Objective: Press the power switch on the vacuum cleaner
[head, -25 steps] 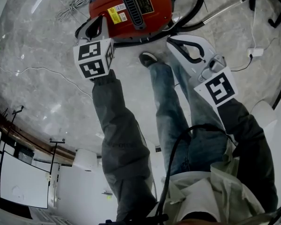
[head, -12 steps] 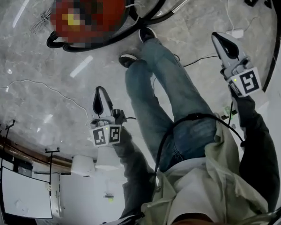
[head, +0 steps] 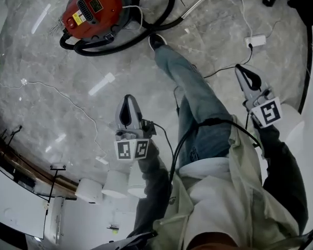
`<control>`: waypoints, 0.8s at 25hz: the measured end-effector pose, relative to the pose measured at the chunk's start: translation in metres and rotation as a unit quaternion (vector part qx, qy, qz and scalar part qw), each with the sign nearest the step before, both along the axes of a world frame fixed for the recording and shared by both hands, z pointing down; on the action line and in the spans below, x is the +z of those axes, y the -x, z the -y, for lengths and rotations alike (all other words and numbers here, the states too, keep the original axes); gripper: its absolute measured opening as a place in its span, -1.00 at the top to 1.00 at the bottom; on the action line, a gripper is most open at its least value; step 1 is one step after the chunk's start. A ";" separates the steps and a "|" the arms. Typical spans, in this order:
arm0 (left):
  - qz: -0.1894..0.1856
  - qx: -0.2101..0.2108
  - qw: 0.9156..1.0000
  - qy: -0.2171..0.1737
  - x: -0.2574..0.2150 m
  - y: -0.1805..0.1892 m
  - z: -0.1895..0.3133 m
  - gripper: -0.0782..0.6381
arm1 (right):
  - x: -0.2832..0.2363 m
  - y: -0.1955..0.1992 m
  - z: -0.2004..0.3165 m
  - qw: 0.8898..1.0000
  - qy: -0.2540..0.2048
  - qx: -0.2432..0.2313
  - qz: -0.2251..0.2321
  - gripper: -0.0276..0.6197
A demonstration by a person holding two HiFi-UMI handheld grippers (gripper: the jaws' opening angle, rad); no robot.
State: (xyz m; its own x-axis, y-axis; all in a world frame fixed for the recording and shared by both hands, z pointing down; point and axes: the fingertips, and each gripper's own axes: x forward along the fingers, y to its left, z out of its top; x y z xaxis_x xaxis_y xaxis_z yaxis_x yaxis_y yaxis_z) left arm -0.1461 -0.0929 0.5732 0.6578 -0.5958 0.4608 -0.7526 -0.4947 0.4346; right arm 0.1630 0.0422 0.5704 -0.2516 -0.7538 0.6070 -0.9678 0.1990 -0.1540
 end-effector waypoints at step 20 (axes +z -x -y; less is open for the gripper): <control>0.003 -0.040 0.993 -0.111 -0.225 -0.076 -0.326 0.79 | -0.235 0.038 -0.194 0.956 -0.171 -0.240 -0.003 0.91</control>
State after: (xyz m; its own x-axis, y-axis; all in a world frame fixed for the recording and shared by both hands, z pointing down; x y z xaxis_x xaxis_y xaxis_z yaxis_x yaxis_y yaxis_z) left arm -0.0700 0.2329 0.3481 0.6010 -0.7337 0.3169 -0.7962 -0.5153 0.3170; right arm 0.1252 0.2359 0.3349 -0.6150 -0.7074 0.3484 -0.7534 0.6576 0.0053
